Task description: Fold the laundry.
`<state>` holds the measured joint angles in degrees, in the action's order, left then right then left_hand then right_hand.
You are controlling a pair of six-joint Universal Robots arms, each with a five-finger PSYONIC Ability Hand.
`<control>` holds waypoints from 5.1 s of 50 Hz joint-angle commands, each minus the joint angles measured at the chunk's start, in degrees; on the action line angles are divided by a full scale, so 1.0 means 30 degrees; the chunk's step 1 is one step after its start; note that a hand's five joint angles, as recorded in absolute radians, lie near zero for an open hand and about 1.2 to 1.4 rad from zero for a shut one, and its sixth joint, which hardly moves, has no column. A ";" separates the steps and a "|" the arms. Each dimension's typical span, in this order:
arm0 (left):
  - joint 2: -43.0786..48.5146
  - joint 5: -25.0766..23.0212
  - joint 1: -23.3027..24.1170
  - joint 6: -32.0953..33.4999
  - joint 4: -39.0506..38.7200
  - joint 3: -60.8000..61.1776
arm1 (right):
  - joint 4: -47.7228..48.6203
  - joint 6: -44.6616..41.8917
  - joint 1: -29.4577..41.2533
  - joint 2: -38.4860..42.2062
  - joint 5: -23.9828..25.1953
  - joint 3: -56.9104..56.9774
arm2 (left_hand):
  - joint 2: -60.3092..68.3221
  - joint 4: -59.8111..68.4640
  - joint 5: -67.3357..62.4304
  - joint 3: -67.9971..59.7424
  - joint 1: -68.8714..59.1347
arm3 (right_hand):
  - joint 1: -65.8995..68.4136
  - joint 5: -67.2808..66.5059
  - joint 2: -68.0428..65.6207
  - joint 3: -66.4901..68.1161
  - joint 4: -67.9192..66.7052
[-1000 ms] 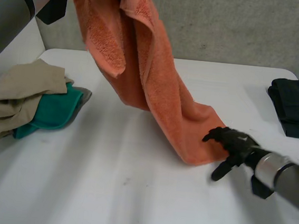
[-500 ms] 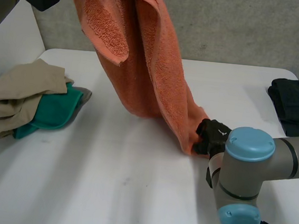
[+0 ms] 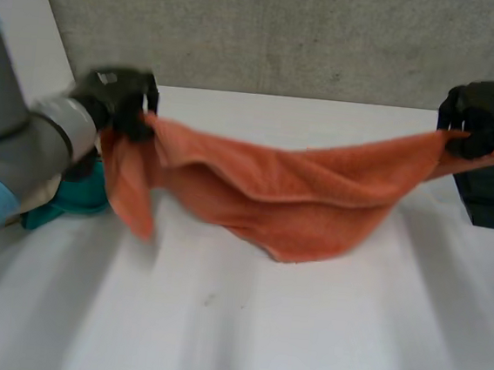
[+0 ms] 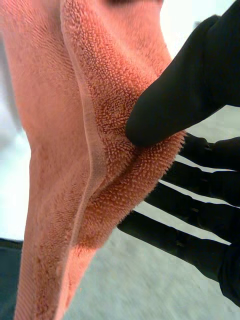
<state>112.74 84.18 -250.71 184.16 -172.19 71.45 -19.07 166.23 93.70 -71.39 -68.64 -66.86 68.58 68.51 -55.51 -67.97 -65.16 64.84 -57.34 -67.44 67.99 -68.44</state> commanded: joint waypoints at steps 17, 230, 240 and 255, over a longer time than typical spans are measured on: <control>0.5808 0.1326 -0.0044 -0.1561 -0.9428 -1.2245 | 1.1189 0.0867 0.2371 0.4082 -0.6622 0.7932 | 0.3807 0.3831 -0.4831 -0.4010 -0.4948 | 0.5052 -0.4220 -0.4187 0.4002 -0.3854; -0.4441 -0.0314 -0.1772 0.5813 -0.4990 0.9519 | 0.4589 -0.4530 -0.2544 -0.0101 -0.1239 -0.9326 | 0.3807 0.3831 -0.4831 -0.4010 -0.4948 | 0.5052 -0.4220 -0.4187 0.4002 -0.3854; -0.6263 -0.0870 -0.1979 1.1263 0.5264 1.1601 | -0.8071 -2.0353 -0.5772 -0.1780 -0.1050 -0.8917 | 0.3807 0.3831 -0.4831 -0.4010 -0.4948 | 0.5052 -0.4220 -0.4187 0.4002 -0.3854; -0.1373 -0.0082 -0.1070 1.1798 0.1357 0.4756 | -0.3578 -1.5191 -0.1938 0.1501 -0.2812 -0.2331 | 0.3807 0.3831 -0.4831 -0.4010 -0.4948 | 0.5052 -0.4220 -0.4187 0.4002 -0.3854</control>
<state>102.15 81.30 -254.95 221.10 -158.95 98.96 -38.55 111.64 83.10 -69.78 -75.95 -84.09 68.63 68.54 -56.50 -68.09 -66.26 63.61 -58.71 -67.21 68.20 -68.52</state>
